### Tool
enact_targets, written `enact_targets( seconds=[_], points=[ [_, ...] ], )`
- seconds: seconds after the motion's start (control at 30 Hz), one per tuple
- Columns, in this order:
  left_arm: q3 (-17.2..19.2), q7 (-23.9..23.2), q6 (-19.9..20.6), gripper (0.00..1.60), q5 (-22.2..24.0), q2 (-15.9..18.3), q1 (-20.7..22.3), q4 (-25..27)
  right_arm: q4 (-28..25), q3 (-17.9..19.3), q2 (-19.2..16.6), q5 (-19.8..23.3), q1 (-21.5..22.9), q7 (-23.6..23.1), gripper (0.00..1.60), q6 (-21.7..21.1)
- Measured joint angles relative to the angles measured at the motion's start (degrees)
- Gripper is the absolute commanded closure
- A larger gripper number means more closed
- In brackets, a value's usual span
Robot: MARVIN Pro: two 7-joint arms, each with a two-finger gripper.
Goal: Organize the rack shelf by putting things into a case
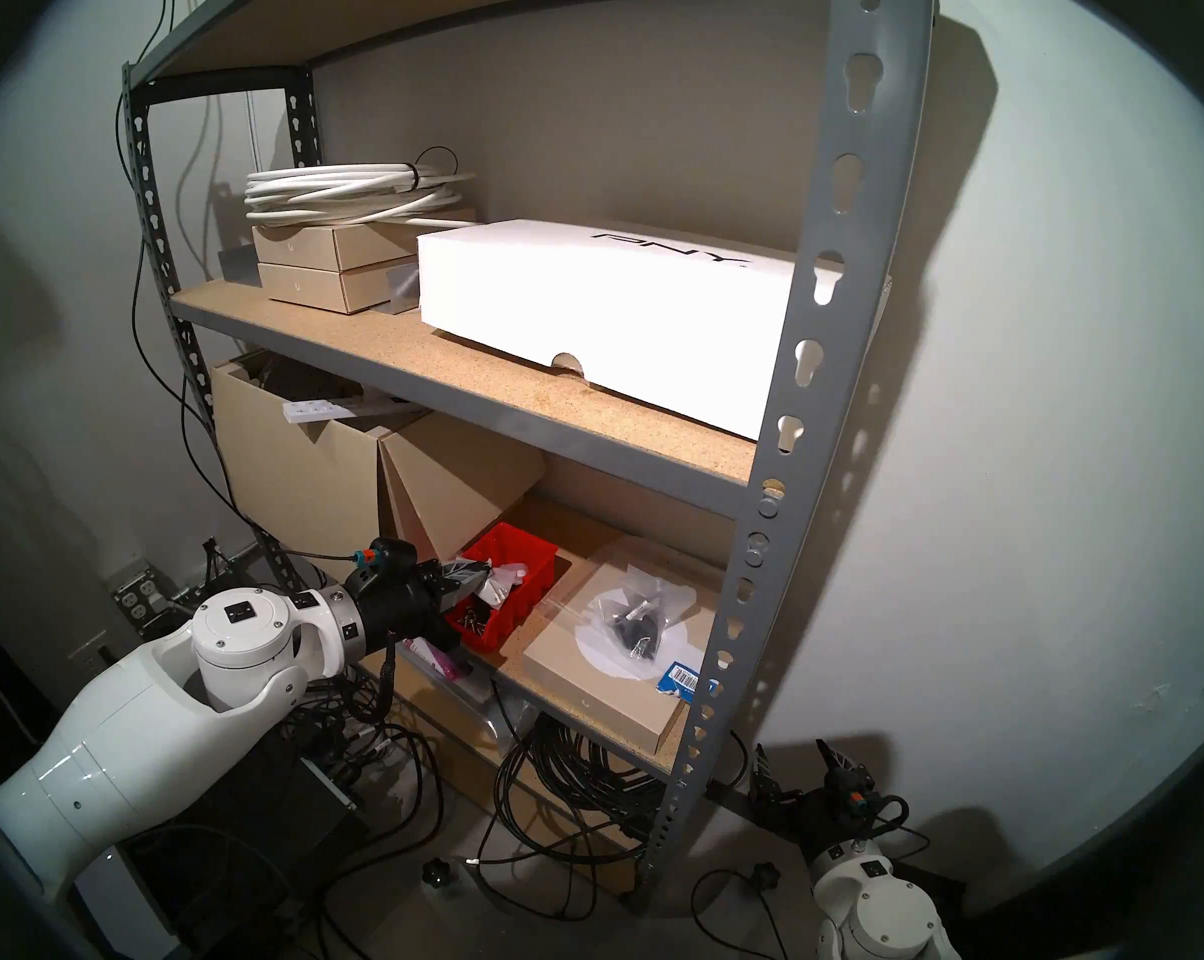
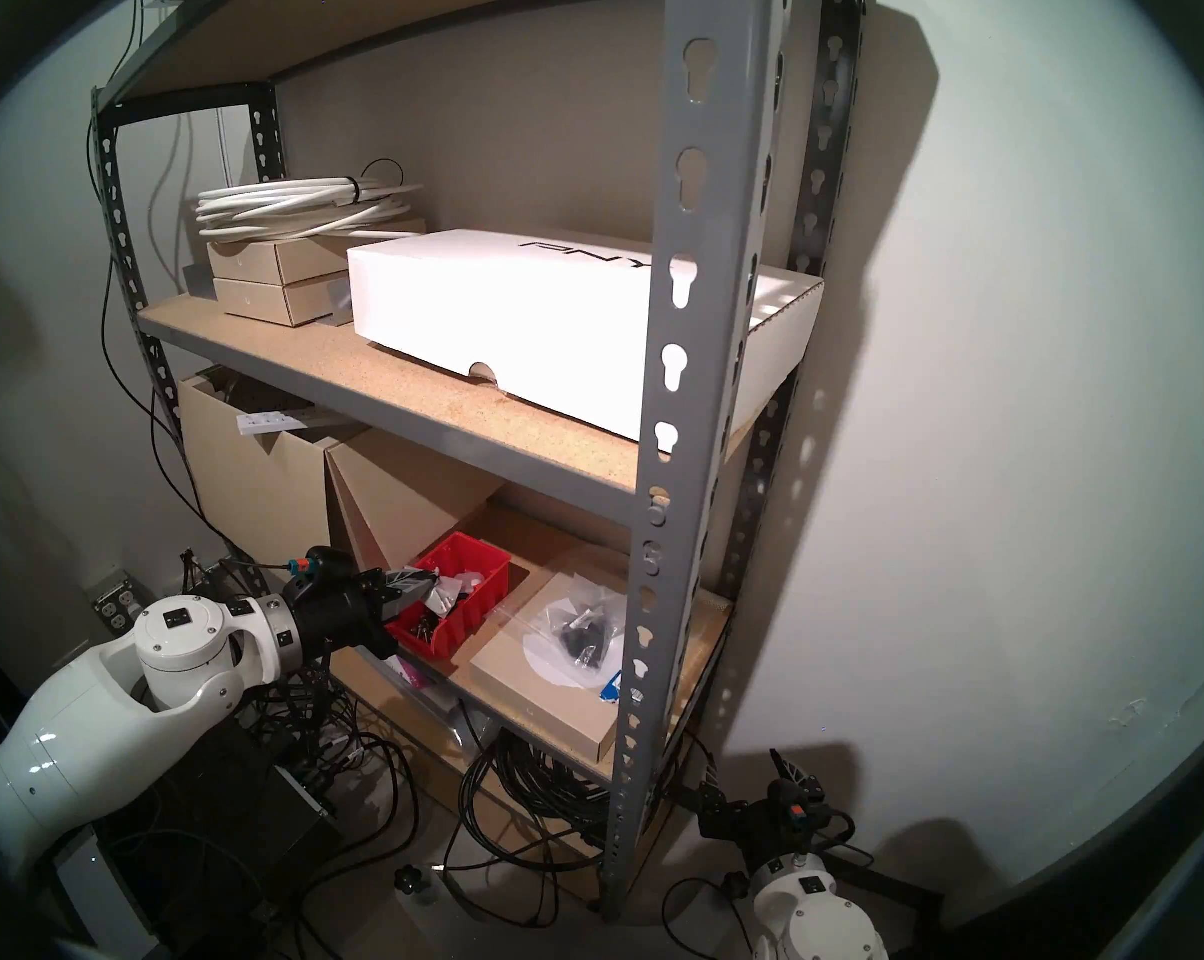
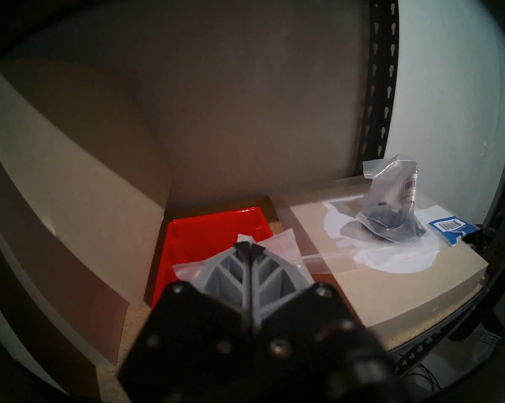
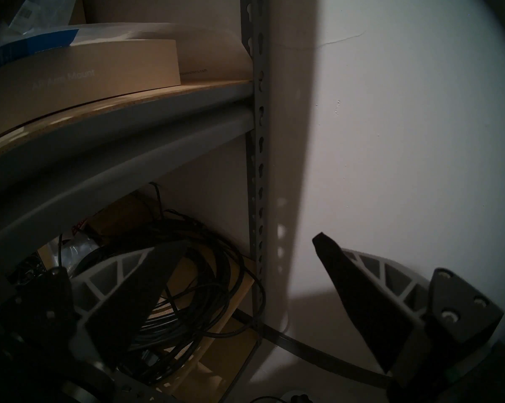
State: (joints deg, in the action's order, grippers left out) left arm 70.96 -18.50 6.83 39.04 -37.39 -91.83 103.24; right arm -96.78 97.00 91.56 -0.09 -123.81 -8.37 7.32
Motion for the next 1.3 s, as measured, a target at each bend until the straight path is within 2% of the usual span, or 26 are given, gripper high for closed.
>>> enact_targets(
  seconds=[0.6,1.0,1.3],
  points=[
    [-2.55,-2.55,2.96,1.60,-2.89,-3.61,7.47,-5.88,0.00,0.00,0.00,0.00,0.00,0.00,0.00,0.00],
    [-4.48,-4.44,3.03,1.60,-5.07,-6.01,11.02,-9.25,0.00,0.00,0.00,0.00,0.00,0.00,0.00,0.00],
    [-5.84,-4.79,3.06,1.60,-7.13,-7.36,12.78,-9.78,0.00,0.00,0.00,0.00,0.00,0.00,0.00,0.00]
  ],
)
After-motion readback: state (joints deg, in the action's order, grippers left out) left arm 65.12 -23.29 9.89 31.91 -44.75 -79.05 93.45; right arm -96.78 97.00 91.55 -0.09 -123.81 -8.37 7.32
